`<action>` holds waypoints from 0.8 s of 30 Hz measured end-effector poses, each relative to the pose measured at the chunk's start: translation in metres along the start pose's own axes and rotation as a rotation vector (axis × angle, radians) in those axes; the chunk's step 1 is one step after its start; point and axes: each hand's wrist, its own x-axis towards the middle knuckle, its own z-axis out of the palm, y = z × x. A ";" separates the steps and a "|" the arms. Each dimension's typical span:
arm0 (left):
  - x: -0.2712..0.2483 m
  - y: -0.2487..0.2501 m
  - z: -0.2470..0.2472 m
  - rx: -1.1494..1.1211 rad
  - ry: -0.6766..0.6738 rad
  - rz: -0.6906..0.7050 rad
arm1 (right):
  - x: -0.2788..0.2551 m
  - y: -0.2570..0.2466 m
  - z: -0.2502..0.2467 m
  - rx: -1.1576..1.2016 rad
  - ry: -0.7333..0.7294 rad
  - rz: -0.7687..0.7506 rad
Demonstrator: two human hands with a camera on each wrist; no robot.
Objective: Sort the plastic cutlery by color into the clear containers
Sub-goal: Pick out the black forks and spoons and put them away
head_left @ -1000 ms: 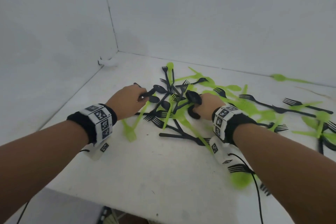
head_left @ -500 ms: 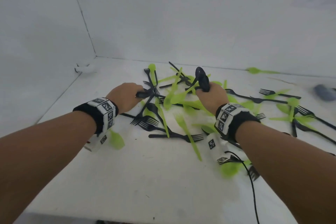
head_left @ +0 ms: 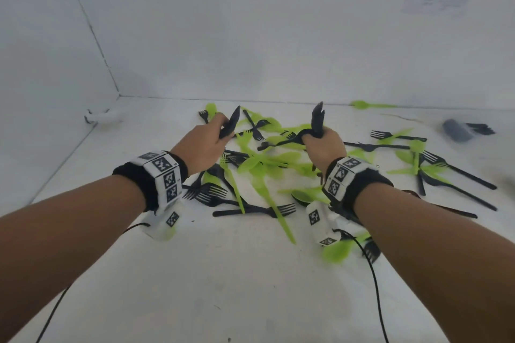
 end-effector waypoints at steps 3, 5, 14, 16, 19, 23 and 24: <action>0.002 -0.001 0.008 -0.006 -0.040 -0.011 | 0.001 0.004 -0.006 -0.025 0.043 0.008; 0.004 -0.001 0.012 -0.012 -0.064 -0.038 | 0.002 0.010 -0.011 -0.046 0.100 0.003; 0.015 0.009 0.027 -0.074 0.012 -0.137 | 0.015 0.022 -0.034 0.046 0.235 0.039; 0.017 0.014 0.030 -0.088 0.047 -0.165 | 0.022 0.020 -0.036 0.122 0.262 -0.012; 0.017 0.021 0.029 -0.109 0.092 -0.196 | 0.036 0.015 -0.033 0.216 0.218 -0.110; 0.011 0.030 0.027 -0.134 0.166 -0.255 | 0.052 -0.001 -0.024 0.174 0.046 -0.219; 0.008 0.032 0.027 -0.139 0.190 -0.279 | 0.054 -0.005 -0.021 0.171 -0.001 -0.232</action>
